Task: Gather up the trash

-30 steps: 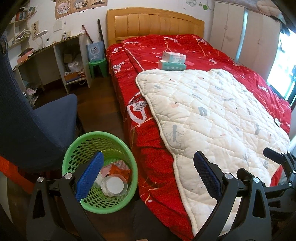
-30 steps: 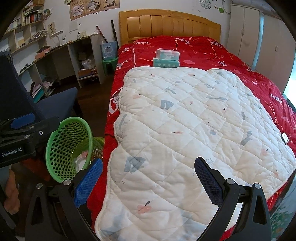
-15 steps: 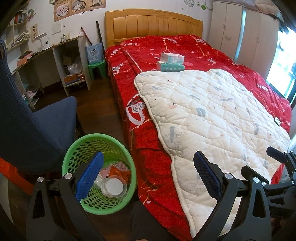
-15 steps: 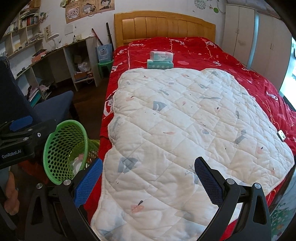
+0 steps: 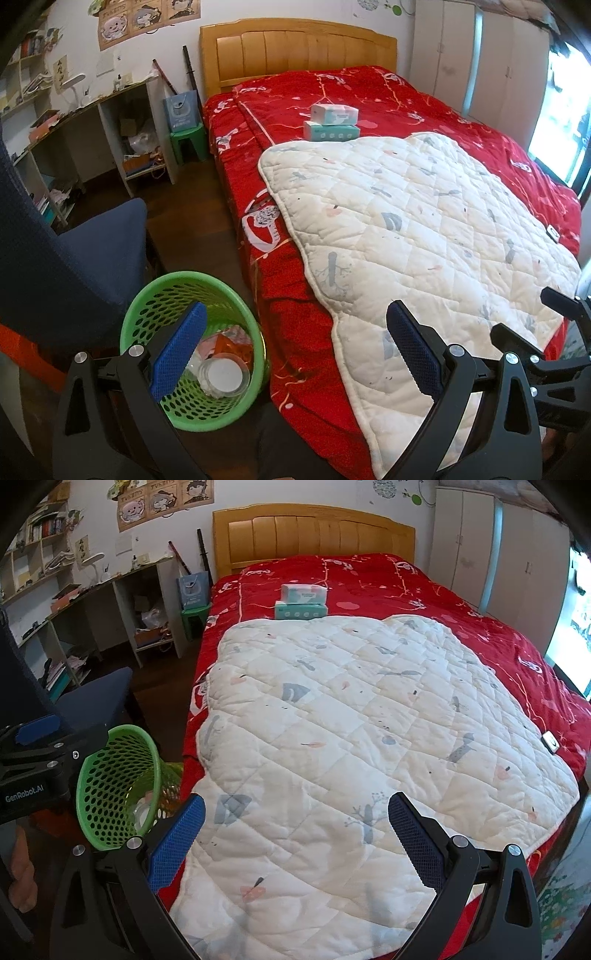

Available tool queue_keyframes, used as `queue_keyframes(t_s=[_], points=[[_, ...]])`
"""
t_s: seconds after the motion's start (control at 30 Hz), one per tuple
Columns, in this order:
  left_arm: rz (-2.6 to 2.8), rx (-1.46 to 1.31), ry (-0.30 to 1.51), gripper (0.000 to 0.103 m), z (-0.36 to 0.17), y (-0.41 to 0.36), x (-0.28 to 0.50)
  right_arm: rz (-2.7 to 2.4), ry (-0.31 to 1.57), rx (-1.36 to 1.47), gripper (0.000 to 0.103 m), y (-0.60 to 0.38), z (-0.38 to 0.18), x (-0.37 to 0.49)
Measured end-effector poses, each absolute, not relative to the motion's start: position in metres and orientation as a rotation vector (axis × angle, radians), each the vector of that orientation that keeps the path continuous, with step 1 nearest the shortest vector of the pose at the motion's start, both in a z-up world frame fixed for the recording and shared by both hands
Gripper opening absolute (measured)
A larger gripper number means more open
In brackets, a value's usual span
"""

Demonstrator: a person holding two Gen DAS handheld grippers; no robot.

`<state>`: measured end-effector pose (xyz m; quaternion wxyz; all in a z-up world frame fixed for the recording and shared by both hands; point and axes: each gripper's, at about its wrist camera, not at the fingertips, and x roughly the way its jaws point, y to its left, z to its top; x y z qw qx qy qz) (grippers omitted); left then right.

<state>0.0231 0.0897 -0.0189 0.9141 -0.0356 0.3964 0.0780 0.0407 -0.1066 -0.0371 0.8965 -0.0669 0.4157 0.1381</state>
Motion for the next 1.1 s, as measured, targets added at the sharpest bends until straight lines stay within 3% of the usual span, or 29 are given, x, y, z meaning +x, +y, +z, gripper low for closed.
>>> queue_keyframes(t_s=[1.1], points=[[0.088,-0.008,0.824,0.096,-0.019,0.040,0.040,0.135,0.843,-0.068,0.096,-0.169,-0.031,0.043]])
